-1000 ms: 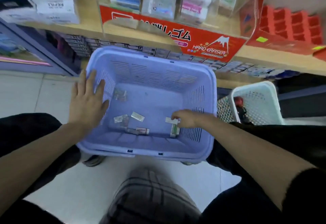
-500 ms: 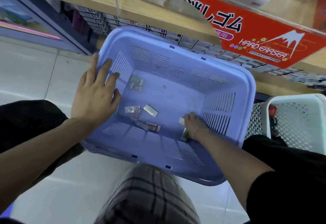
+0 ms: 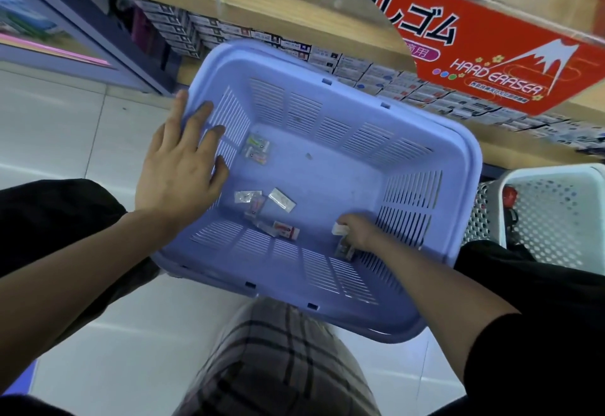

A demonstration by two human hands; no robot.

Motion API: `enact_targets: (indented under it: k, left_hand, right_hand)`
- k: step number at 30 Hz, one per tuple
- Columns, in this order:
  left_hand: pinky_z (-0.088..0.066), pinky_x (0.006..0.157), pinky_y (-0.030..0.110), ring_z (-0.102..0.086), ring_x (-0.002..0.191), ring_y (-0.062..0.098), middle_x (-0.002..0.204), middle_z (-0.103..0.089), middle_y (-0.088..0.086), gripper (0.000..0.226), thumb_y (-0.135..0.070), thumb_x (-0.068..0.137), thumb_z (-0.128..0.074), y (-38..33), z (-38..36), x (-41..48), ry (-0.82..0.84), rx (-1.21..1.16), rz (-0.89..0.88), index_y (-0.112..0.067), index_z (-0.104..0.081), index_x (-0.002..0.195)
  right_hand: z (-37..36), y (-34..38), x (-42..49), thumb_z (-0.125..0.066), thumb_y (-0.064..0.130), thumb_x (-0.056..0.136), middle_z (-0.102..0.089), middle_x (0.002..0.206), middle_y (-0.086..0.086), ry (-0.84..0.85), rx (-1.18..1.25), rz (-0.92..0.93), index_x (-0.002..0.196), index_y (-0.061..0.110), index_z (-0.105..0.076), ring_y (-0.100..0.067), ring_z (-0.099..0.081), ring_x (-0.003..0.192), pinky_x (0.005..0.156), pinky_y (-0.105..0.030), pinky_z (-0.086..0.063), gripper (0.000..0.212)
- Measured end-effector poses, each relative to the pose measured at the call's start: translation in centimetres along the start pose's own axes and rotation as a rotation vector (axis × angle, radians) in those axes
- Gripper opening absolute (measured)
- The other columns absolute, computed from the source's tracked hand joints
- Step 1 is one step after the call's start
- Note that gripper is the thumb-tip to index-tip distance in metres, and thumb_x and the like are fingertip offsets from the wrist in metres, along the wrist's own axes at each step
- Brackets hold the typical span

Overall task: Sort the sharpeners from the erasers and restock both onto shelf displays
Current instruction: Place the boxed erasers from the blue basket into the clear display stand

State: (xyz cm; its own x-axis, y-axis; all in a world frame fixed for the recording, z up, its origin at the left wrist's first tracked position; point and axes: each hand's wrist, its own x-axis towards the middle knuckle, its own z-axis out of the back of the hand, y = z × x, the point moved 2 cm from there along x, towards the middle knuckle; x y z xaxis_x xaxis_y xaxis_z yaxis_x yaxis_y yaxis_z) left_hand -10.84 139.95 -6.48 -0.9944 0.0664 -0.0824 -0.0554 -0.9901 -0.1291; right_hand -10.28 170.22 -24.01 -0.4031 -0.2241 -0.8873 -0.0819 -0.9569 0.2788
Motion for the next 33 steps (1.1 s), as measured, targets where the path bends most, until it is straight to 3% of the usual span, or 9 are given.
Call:
enact_targets:
  k: [5,7,10,13,15,18,22,27,33]
  left_hand:
    - [-0.030,0.102,0.055,-0.015,0.141,0.040,0.142,-0.041,0.022,0.042,-0.021,0.085,-0.045,0.2,0.2,-0.1,0.030,-0.015,-0.016,0.001,-0.055,0.119]
    - [-0.024,0.105,0.057,-0.017,0.140,0.043,0.142,-0.040,0.024,0.041,-0.020,0.085,-0.046,0.1,0.7,0.0,0.060,-0.004,-0.029,0.003,-0.055,0.119]
    - [-0.012,0.111,0.054,-0.013,0.143,0.041,0.145,-0.035,0.025,0.042,-0.020,0.091,-0.056,-0.8,2.3,0.4,0.092,-0.015,-0.013,0.004,-0.051,0.125]
    - [-0.017,0.111,0.041,-0.030,0.138,0.032,0.139,-0.045,0.013,0.059,-0.040,0.091,-0.055,-3.2,4.9,1.1,0.169,-0.207,-0.038,-0.004,-0.042,0.136]
    - [-0.036,0.098,0.032,-0.051,0.117,0.022,0.122,-0.051,-0.003,0.067,-0.049,0.089,-0.056,-5.4,7.7,1.7,0.315,-0.516,-0.002,-0.013,-0.035,0.141]
    - [-0.045,0.080,0.015,-0.059,0.095,0.007,0.101,-0.059,-0.011,0.059,-0.034,0.082,-0.069,-8.4,11.8,2.5,0.387,-0.908,0.016,-0.020,-0.042,0.132]
    - [-0.052,0.081,0.028,-0.066,0.089,0.014,0.097,-0.068,0.002,0.029,-0.016,0.079,-0.072,-9.9,15.9,3.5,0.266,-1.187,-0.047,-0.022,-0.056,0.103]
    - [-0.047,0.055,0.022,-0.068,0.071,0.012,0.097,-0.069,-0.001,0.028,-0.024,0.083,-0.064,-10.2,18.9,5.0,0.224,-1.200,-0.114,-0.012,-0.060,0.107]
    - [-0.037,0.058,0.022,-0.053,0.061,0.010,0.068,-0.060,0.000,0.014,-0.025,0.090,-0.059,-9.7,20.1,7.5,0.254,-1.219,-0.067,-0.018,-0.061,0.101]
  right_hand:
    - [2.5,1.5,-2.6,-0.069,-0.002,0.081,-0.057,0.118,-0.015,-0.164,0.293,-0.052,0.121,-0.001,-0.056,-0.031,-0.055,0.114,0.085,-0.030,-0.045,0.042]
    - [4.4,3.3,-4.7,-0.069,-0.004,0.081,-0.056,0.102,-0.016,-0.192,0.543,-0.041,0.105,0.001,-0.057,-0.029,-0.064,0.095,0.071,-0.041,-0.058,0.027]
    - [7.9,7.2,-9.2,-0.063,-0.009,0.083,-0.056,0.092,-0.016,-0.228,0.849,0.065,0.098,0.001,-0.052,-0.015,-0.061,0.060,0.047,-0.023,-0.054,0.021]
    - [11.2,10.8,-14.2,-0.065,-0.004,0.084,-0.059,0.086,-0.010,-0.297,0.969,0.220,0.093,0.004,-0.056,-0.014,-0.061,0.065,0.050,-0.021,-0.056,0.015]
    - [13.4,12.8,-17.7,-0.066,-0.001,0.084,-0.061,0.083,-0.008,-0.337,1.012,0.315,0.085,0.008,-0.057,-0.013,-0.064,0.067,0.054,-0.021,-0.056,0.013]
    - [16.3,15.0,-23.0,-0.066,0.001,0.085,-0.063,0.083,-0.007,-0.381,1.079,0.449,0.088,0.009,-0.058,-0.011,-0.066,0.067,0.054,-0.019,-0.054,0.012]
    - [18.6,16.7,-28.0,-0.064,0.002,0.085,-0.067,0.081,-0.002,-0.402,1.137,0.573,0.091,0.010,-0.058,-0.008,-0.067,0.066,0.058,-0.019,-0.055,0.011]
    - [20.8,17.9,-30.2,-0.063,0.005,0.087,-0.066,0.084,-0.002,-0.499,0.973,0.639,0.091,0.015,-0.063,-0.013,-0.065,0.075,0.069,-0.031,-0.058,0.011]
    - [23.7,18.1,-30.1,-0.069,0.004,0.082,-0.068,0.069,0.006,-0.659,0.925,0.676,0.081,0.015,-0.068,-0.009,-0.063,0.067,0.059,-0.022,-0.053,0.011]
